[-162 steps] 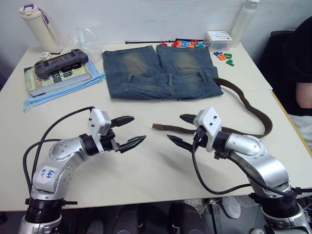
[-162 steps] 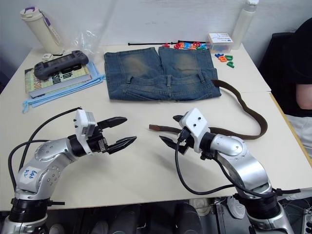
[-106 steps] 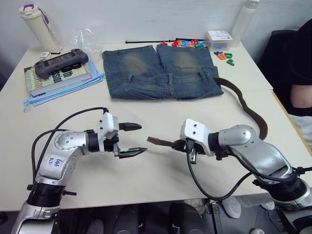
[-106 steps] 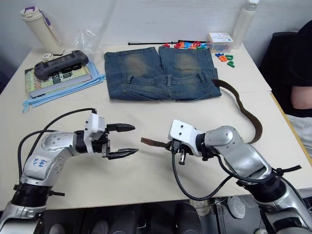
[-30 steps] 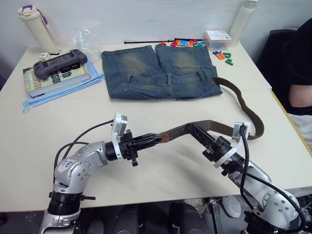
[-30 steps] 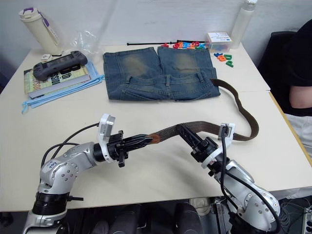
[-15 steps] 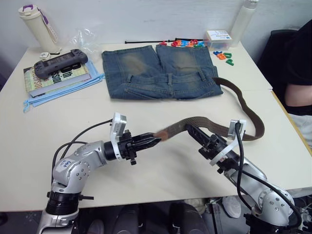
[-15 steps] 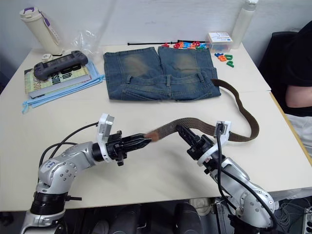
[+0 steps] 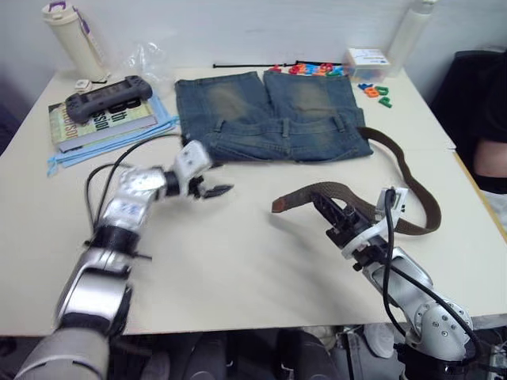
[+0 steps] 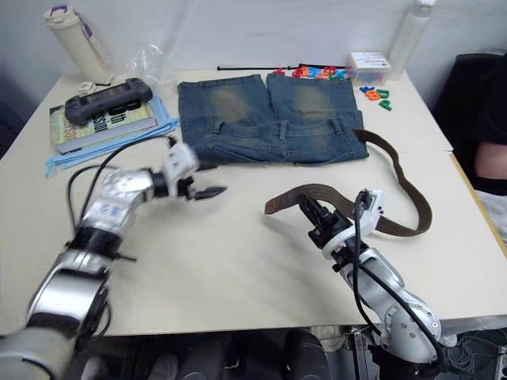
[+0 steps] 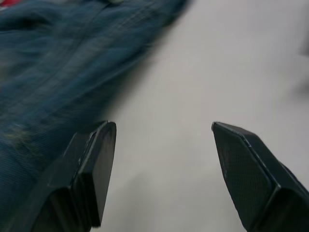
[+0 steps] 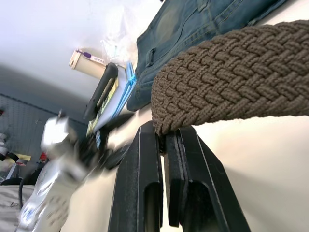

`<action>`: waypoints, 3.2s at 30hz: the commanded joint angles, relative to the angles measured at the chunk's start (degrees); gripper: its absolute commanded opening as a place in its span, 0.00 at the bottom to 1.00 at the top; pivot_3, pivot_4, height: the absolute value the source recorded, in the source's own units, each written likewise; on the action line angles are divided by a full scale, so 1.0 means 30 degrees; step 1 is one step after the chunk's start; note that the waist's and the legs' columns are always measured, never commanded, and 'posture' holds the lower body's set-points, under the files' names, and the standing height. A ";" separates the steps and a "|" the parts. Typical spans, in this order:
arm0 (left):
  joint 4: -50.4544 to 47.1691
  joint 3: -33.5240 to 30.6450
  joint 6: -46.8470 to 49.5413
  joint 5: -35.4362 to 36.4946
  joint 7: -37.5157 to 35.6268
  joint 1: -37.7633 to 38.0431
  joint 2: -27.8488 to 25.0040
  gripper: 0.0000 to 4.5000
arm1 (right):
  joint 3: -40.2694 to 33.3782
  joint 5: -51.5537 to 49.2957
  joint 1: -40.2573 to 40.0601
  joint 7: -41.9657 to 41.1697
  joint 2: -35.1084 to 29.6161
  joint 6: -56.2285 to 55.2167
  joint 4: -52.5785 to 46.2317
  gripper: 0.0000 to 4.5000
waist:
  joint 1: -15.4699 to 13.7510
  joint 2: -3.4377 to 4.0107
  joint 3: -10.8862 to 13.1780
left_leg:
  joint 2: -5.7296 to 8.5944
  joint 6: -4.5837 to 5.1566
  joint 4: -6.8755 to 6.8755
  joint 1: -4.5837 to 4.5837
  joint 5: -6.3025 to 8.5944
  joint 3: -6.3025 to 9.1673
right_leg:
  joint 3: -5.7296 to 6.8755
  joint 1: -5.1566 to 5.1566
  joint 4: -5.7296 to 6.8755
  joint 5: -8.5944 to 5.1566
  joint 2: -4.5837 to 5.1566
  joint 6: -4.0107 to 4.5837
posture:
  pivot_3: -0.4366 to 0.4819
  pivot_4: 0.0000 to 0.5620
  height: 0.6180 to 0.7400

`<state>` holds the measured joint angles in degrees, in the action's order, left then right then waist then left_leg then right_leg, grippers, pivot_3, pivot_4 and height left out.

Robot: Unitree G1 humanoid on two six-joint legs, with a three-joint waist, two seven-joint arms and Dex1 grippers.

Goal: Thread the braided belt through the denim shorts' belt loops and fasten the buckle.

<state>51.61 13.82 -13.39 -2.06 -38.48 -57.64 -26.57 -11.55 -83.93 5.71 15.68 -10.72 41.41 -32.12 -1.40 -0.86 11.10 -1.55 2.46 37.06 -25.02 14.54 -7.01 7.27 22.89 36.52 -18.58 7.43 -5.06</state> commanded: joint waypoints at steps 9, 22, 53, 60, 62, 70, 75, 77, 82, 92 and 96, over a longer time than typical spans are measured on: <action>0.8576 0.5693 -0.1722 -1.0215 1.2042 -0.5252 0.2721 0.78 | 0.1071 -0.2772 0.0140 0.0044 0.0064 -0.2378 -0.2604 0.00 | 0.0169 -0.0041 0.0012 | 0.0076 0.0066 0.0015 -0.0082 0.0000 -0.0183 | 0.0071 0.0106 -0.0055 0.0051 0.0010 -0.0158 | 0.48 0.27 0.81; 0.9043 0.5446 -0.0856 -1.1373 1.2746 -0.5211 0.2832 0.01 | 0.1492 -0.3307 -0.0066 -0.0059 -0.0820 -0.3615 -0.2764 0.00 | 0.0483 -0.0083 0.0014 | 0.0042 0.0077 0.0042 -0.0048 -0.0052 -0.0259 | -0.0161 0.0209 0.0118 0.0104 0.0048 -0.0140 | 0.48 0.27 0.81; -2.1064 -0.8348 -0.4246 -0.4217 0.5423 2.6448 -0.6871 0.01 | -0.0482 -0.5550 0.0582 -0.0788 -0.2226 -0.5629 -0.1723 0.00 | 0.1445 -0.0077 -0.0029 | -0.0019 0.0053 0.0002 0.0238 0.0042 -0.0475 | -0.0456 0.0142 0.0116 0.0090 0.0063 -0.0114 | 0.48 0.27 0.81; -1.9111 -0.9457 -0.4574 -0.4675 0.6419 2.6997 -0.6442 0.01 | -0.0191 -0.5918 0.0470 -0.0939 -0.3465 -0.4687 -0.1091 0.00 | 0.1247 0.0065 -0.0116 | -0.0048 0.0070 -0.0009 0.0300 0.0161 -0.0475 | -0.0451 0.0130 0.0173 0.0052 0.0060 -0.0039 | 0.48 0.27 0.81; -1.9829 -0.9100 -0.3659 -0.3681 0.5860 2.6415 -0.5929 0.10 | -0.0270 -0.6032 0.0646 -0.0777 -0.4082 -0.4311 -0.0617 0.00 | 0.1076 0.0115 -0.0145 | -0.0049 0.0069 -0.0005 0.0301 0.0153 -0.0476 | -0.0448 0.0134 0.0190 0.0053 0.0058 -0.0033 | 0.48 0.27 0.81; -2.5864 -0.8850 0.3225 0.9026 -0.0533 2.8230 -0.5726 0.65 | -0.0614 -0.6812 0.1565 -0.0236 -0.6361 -0.2861 0.1294 0.00 | 0.1038 0.0037 -0.0174 | -0.0048 0.0112 0.0026 0.0283 0.0108 -0.0471 | -0.0442 0.0123 0.0177 0.0060 0.0068 -0.0028 | 0.48 0.27 0.81; -2.8325 -1.0098 0.8014 1.5039 -0.3061 2.8501 -0.7407 0.65 | -0.0545 -0.6703 0.2499 -0.0457 -0.7562 -0.1739 0.2858 0.00 | 0.1014 0.0041 -0.0176 | -0.0053 -0.0018 0.0025 0.0293 0.0027 -0.0462 | -0.0436 0.0104 0.0163 0.0055 0.0040 -0.0021 | 0.48 0.27 0.81; -2.8477 -1.0241 0.8740 1.5686 -0.3150 2.7753 -0.7415 0.65 | -0.0314 -0.6122 0.2900 -0.0650 -0.7841 -0.1220 0.3440 0.00 | 0.0994 0.0056 -0.0184 | -0.0052 -0.0013 0.0023 0.0301 0.0013 -0.0461 | -0.0435 0.0097 0.0169 0.0056 0.0032 -0.0021 | 0.48 0.27 0.81; -2.7697 -1.0082 0.8884 1.5268 -0.2848 2.5854 -0.6341 0.65 | 0.0531 -0.4295 0.3822 -0.0956 -0.7968 -0.0082 0.4716 0.00 | 0.0985 0.0050 -0.0185 | -0.0042 0.0010 0.0031 0.0294 0.0020 -0.0461 | -0.0421 0.0084 0.0158 0.0060 0.0026 -0.0028 | 0.48 0.27 0.81; -2.5439 -0.9862 0.6954 1.3343 -0.4843 2.4717 -0.4592 0.65 | 0.0887 -0.1884 0.4471 -0.2263 -0.7385 0.1630 0.6257 0.00 | 0.0976 0.0047 -0.0186 | -0.0045 0.0048 0.0030 0.0284 0.0044 -0.0467 | -0.0410 0.0087 0.0142 0.0062 0.0024 -0.0030 | 0.48 0.27 0.81; -2.5480 -0.9562 0.7240 1.3017 -0.4773 2.3686 -0.4546 0.65 | 0.1198 -0.1145 0.4995 -0.2533 -0.7141 0.2379 0.6721 0.00 | 0.0980 0.0047 -0.0186 | -0.0045 0.0084 0.0031 0.0283 0.0066 -0.0464 | -0.0413 0.0086 0.0141 0.0064 0.0029 -0.0029 | 0.48 0.27 0.81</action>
<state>-23.78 -14.98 8.76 37.67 -52.59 14.13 -40.44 -8.18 -88.19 19.81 9.21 -32.82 47.41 -11.56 1.54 -0.72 10.54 -1.69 2.70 37.14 -24.17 14.74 -8.40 6.03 23.15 36.94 -18.39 7.52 -5.15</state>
